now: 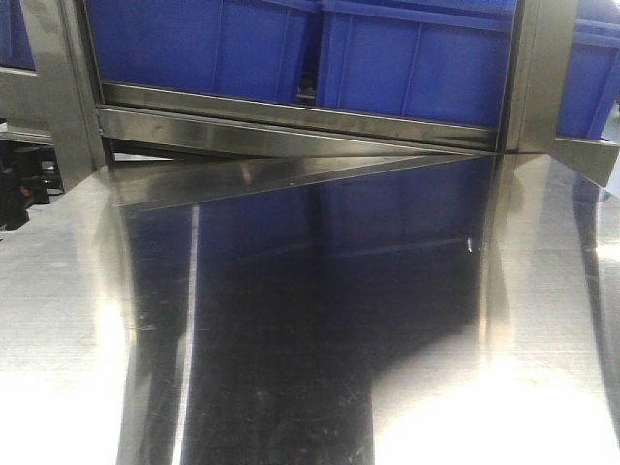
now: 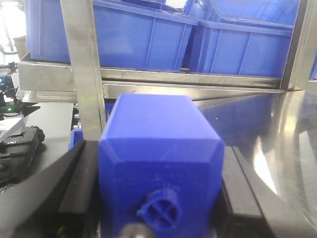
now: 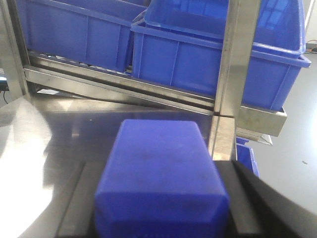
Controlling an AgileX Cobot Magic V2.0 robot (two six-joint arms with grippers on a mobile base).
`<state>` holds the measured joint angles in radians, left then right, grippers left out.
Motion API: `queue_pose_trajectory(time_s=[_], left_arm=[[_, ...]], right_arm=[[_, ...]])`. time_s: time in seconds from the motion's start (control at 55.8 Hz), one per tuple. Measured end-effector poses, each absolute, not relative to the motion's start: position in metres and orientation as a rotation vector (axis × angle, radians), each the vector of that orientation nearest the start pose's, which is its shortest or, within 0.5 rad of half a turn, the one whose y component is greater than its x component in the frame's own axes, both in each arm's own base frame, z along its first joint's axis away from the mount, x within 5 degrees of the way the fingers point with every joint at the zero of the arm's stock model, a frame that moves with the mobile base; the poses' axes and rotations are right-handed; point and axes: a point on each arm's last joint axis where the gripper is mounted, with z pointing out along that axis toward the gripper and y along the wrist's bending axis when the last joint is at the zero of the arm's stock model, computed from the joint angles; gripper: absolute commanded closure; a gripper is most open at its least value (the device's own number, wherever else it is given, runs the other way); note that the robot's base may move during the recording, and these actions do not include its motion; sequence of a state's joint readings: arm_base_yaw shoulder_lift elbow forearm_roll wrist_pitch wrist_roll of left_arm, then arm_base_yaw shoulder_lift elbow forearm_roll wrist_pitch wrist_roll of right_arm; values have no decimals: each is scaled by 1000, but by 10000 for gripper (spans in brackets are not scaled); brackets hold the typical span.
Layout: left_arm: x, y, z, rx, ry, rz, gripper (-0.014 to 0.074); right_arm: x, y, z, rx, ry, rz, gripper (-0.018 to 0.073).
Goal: Pick and sort blue part to right shelf
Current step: 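Drive the base away from the table holding both blocks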
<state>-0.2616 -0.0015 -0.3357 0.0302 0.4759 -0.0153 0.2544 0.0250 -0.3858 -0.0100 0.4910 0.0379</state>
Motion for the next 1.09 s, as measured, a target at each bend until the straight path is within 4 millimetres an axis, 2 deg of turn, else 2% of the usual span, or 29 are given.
queue_pose_trajectory(time_s=[1.094], left_arm=[[27,-6,279,212,1614,-179,261]], right_arm=[[25,6,292,-182,1611,215,407]])
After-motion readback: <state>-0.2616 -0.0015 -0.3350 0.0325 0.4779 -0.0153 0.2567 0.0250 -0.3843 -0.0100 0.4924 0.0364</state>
